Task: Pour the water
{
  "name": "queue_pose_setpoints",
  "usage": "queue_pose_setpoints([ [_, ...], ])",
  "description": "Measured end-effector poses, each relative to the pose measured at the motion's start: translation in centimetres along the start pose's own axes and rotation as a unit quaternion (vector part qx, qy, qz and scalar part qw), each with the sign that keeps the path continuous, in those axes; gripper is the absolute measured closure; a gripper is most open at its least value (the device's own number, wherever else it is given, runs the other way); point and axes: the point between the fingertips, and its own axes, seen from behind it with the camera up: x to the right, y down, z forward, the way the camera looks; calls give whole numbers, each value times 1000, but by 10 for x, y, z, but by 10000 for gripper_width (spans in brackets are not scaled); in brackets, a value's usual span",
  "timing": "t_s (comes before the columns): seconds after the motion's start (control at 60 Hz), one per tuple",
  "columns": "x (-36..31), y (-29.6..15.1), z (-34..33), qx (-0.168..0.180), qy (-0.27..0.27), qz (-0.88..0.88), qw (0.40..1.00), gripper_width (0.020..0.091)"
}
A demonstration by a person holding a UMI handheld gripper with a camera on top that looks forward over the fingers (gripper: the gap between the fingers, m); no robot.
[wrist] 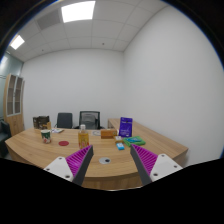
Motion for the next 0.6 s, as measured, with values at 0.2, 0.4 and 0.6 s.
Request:
queue_pose_setpoints([
  [0.2,-18,11,22,-10,-4,5,1000,274],
  [0.4,-78,32,90,-16,-26,17,999,271],
  [0.6,-153,56,207,-29,-60,11,998,271],
])
